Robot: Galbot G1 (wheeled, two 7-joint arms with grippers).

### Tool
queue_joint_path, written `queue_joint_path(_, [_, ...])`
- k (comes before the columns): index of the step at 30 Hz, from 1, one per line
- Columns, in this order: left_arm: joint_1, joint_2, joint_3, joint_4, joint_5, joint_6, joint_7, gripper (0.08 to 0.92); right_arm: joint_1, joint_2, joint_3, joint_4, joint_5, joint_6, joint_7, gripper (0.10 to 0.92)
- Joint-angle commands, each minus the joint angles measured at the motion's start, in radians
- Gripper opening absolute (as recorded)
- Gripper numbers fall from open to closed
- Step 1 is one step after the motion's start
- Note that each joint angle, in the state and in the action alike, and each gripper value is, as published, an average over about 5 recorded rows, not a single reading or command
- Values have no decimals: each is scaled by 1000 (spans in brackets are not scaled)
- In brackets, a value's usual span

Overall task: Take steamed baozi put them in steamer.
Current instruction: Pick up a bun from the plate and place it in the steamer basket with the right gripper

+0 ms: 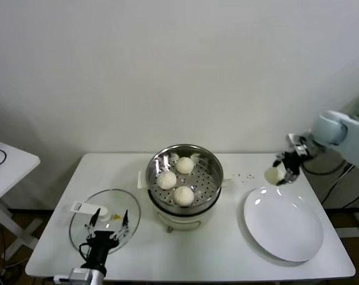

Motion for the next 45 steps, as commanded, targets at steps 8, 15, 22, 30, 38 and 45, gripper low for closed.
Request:
queue_joint_path(8, [11,-4,47,-39,9,-7,9,823,387,546,-354,-95,527,-95,42,679])
queue_joint_path(15, [22,-1,32,-35,-6,-10,13,823,288,604,-318,-85,537,-130,89,680])
queue_joint_path(22, [27,3,15,-26,-20,-13,12,823,205,608,-322,-70,521,-150,130,683])
queue_joint_path(30, [29,5,4,-14,-30,-15,11,823,137,596,-339,-76,499,-156,151,681])
queue_joint_path(38, [23,5,4,-4,-30,-14,12,823,94,600,-348,-95,493,-158,161,679])
queue_joint_path(45, [16,8,3,5,-30,-13,12,823,75,591,-352,-104,486,-158,164,679])
